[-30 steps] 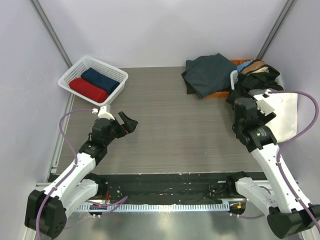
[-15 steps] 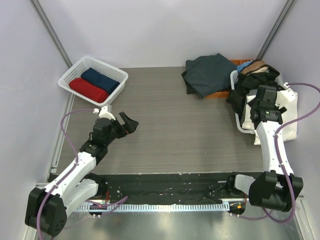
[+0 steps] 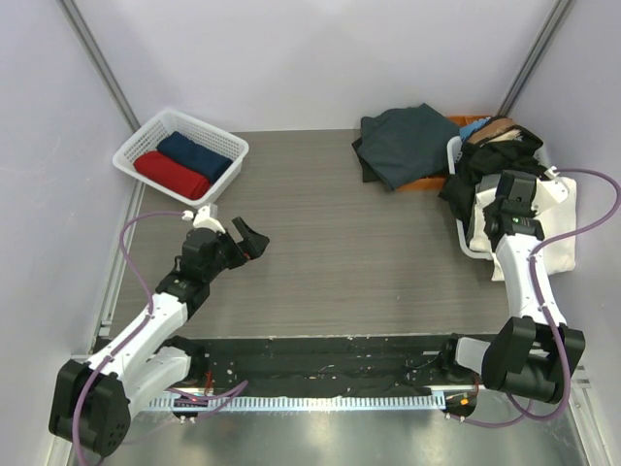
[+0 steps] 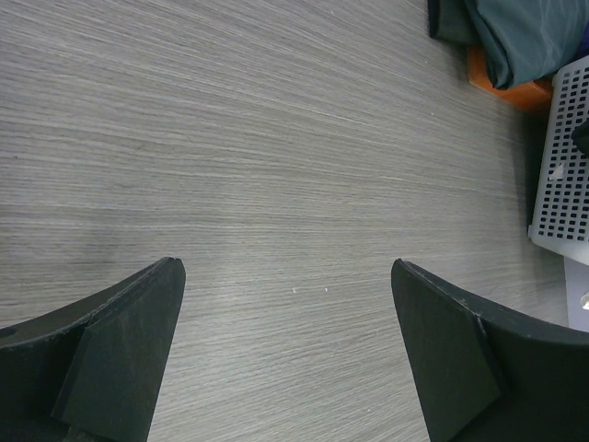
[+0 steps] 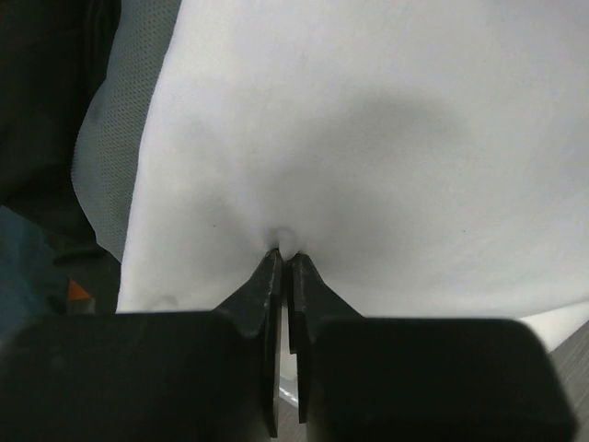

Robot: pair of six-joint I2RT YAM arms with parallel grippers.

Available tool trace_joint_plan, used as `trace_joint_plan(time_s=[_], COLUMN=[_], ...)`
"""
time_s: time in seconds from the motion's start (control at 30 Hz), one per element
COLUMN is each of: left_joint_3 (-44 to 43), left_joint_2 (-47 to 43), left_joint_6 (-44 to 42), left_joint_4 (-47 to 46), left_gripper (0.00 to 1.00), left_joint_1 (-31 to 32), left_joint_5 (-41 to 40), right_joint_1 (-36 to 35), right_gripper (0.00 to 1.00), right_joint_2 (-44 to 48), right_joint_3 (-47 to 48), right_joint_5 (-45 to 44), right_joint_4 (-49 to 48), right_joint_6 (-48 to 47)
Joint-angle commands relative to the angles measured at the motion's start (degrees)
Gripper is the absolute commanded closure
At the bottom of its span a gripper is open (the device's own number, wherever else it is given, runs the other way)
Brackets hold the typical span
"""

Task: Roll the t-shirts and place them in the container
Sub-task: Place the T-shirt at the center of the board.

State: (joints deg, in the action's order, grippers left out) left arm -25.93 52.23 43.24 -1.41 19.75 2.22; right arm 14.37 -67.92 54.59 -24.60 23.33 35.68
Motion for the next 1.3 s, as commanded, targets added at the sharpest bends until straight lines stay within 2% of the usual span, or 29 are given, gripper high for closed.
trace_joint_plan(time_s=[0.0,0.27,0.37,0.43,0.57,0.63,0.7,0.73,0.8,0.83,0.93,1.07,1.17,1.2,1.23,1.27], left_joint_3=[-2.02,-2.1,-2.19,-2.28,-2.19,-2.02,-2.02,-2.1,-2.02,-2.02,-2.02,-2.02,-1.84,-1.93,-1.93,-1.93], left_joint_2=[0.42,0.95,1.3,1.21,0.95,0.6,0.42,0.33,0.16,0.16,-0.02,-0.89,-1.51,-1.78,-2.04,-2.22], left_joint_6=[0.09,0.17,0.09,0.0,-0.26,-0.44,-0.44,-0.44,-0.53,-0.62,-0.79,-1.32,-1.58,-1.58,-1.5,-1.67], left_joint_4=[-2.02,-2.37,-2.54,-2.46,-2.46,-2.46,-2.46,-2.46,-2.46,-2.46,-2.19,-1.58,-1.14,-0.7,-0.61,-0.26], left_gripper=[0.0,0.0,0.0,0.0,0.0,0.0,0.0,0.0,0.0,0.0,0.0,0.0,0.0,0.0,0.0,0.0], left_joint_1=[-0.06,-0.06,0.03,-0.06,0.03,-0.06,-0.06,0.03,-0.06,-0.06,-0.06,0.03,-0.06,0.03,-0.06,-0.06], left_joint_5=[0.77,1.82,1.82,1.74,1.47,1.21,1.03,1.03,0.86,0.86,0.42,-0.9,-1.69,-1.78,-1.78,-1.69], right_joint_1=[0.39,0.48,0.39,0.31,-1.53,-4.6,-8.46,-13.88,-19.97,-26.35,-35.69,-39.85,-39.86,-39.86,-39.86,-39.77], right_gripper=[0.99,0.99,0.99,0.99,0.99,0.99,0.99,0.99,0.99,0.99,0.99,0.99,0.99,0.99,0.96,0.81], right_joint_2=[-0.99,10.08,13.51,15.7,16.69,14.85,11.68,10.54,5.9,4.13,-4.22,-11.09,-10.4,-9.35,-6.81,-5.57], right_joint_3=[-1.5,-0.02,4.36,6.92,12.53,16.58,22.39,24.06,28.37,32.21,41.6,52.08,52.3,50.29,44.96,41.86], right_joint_5=[1.75,-0.02,6.82,15.69,30.82,36.26,37.95,38.92,39.8,39.98,39.81,41.47,34.12,28.87,26.21,24.88], right_joint_4=[-2.33,-0.66,0.66,0.84,-4.87,-3.83,-2.68,-2.85,-4.78,-5.05,-2.34,0.04,2.58,2.68,2.6,2.6], right_joint_6=[1.41,-0.95,-2.28,-1.76,0.53,0.53,0.62,0.79,0.97,0.79,0.18,-0.53,-1.83,-2.1,-2.28,-2.54])
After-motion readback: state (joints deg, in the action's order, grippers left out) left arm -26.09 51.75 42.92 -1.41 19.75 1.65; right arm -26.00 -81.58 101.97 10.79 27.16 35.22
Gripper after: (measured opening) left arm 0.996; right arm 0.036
